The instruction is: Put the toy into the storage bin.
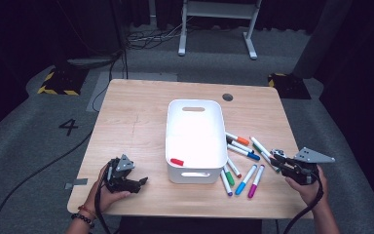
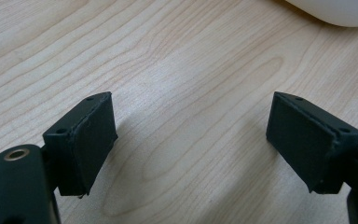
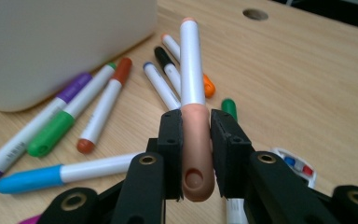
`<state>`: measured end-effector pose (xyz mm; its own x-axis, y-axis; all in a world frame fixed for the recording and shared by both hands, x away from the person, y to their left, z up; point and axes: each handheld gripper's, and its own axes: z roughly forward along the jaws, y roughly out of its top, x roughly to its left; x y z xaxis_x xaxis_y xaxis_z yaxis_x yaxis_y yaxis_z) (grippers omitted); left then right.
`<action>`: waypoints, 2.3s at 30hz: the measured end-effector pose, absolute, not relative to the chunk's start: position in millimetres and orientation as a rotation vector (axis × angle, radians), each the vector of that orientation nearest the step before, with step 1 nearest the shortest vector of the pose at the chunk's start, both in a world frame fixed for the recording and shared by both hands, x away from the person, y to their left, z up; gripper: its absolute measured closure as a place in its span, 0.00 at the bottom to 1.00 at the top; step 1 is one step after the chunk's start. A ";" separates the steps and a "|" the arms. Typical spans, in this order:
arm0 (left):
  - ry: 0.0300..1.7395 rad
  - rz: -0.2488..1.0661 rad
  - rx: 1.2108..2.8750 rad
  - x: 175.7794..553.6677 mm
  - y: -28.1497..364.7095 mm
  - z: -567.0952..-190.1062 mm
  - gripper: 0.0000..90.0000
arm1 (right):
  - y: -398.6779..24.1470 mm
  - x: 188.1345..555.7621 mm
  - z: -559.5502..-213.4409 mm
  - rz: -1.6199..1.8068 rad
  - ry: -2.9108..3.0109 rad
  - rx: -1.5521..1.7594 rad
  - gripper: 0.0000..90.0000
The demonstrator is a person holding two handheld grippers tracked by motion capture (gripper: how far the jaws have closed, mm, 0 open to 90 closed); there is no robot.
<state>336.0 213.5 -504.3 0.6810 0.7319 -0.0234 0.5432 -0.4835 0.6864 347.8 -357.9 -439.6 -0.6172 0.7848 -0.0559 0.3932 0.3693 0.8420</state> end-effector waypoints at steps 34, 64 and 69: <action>0.977 0.356 2.208 335.9 213.3 -504.4 0.18 | -284.5 358.1 -352.7 1.313 2.281 0.670 0.83; 0.976 0.356 2.209 335.9 213.4 -504.4 0.18 | -204.8 366.2 -339.1 1.312 2.430 0.427 0.83; 0.974 0.357 2.209 336.1 213.5 -504.3 0.18 | -187.9 371.4 -340.7 1.295 2.496 0.389 0.83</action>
<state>336.1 213.5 -504.3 0.6812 0.7317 -0.0237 0.5430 -0.4833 0.6867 371.4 -187.9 -340.7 -0.9178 0.3715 -0.1402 0.0993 0.5566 0.8248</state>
